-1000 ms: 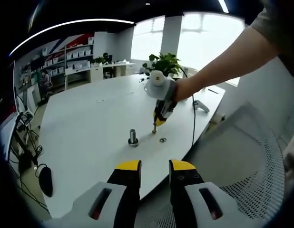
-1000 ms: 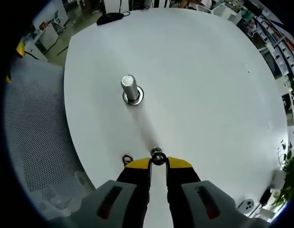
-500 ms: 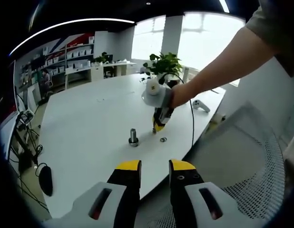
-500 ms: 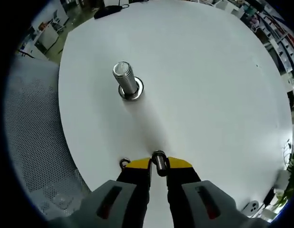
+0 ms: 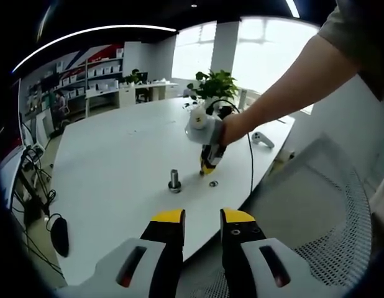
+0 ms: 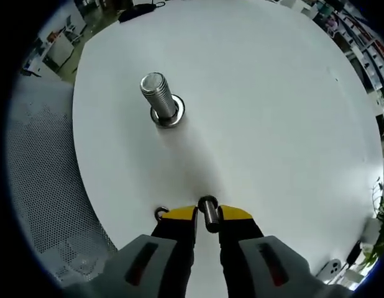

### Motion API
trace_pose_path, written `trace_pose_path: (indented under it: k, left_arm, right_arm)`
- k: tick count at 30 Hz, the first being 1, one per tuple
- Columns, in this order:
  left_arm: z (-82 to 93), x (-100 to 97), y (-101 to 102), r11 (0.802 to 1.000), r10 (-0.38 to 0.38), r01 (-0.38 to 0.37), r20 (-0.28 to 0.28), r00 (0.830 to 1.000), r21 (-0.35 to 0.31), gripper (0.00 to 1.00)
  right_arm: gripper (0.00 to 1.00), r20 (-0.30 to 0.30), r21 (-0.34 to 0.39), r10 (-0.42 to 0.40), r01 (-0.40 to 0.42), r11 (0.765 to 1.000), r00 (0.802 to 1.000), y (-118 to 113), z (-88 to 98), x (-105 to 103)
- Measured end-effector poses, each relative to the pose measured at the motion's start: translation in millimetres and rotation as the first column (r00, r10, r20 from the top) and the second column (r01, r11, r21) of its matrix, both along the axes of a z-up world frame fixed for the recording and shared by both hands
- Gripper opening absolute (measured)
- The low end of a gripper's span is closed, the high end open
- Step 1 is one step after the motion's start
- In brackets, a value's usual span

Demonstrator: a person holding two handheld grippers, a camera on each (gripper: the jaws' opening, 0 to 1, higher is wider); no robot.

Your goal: Place the washer onto the threaded stud by aligning its center hole with the stud, sliding it down to the base, and recovering from edge contact or off-axis alignment until the washer reaches the visible bottom stop.

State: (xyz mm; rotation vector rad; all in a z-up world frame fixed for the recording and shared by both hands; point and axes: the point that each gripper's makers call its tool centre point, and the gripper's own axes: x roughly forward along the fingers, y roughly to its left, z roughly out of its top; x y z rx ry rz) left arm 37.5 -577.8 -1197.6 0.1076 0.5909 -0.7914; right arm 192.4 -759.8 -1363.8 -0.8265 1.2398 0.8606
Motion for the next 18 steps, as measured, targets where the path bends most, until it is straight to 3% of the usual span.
trace_pose_path:
  k: [12,18]
  left_arm:
    - [0.6,-1.4,-2.3,1.0,-0.013,0.013,-0.001,1.0,-0.006,0.2]
    - [1.3,-1.1,-2.6,1.0,-0.015,0.015,0.004,1.0,-0.007,0.2]
  right_arm:
    - [0.18,-0.015,0.017,-0.069,0.069,0.997,0.998,-14.5,5.8,-20.6]
    - [0.18,-0.042,0.061,-0.019,0.021,0.998,0.999,-2.0,4.8,-49.0]
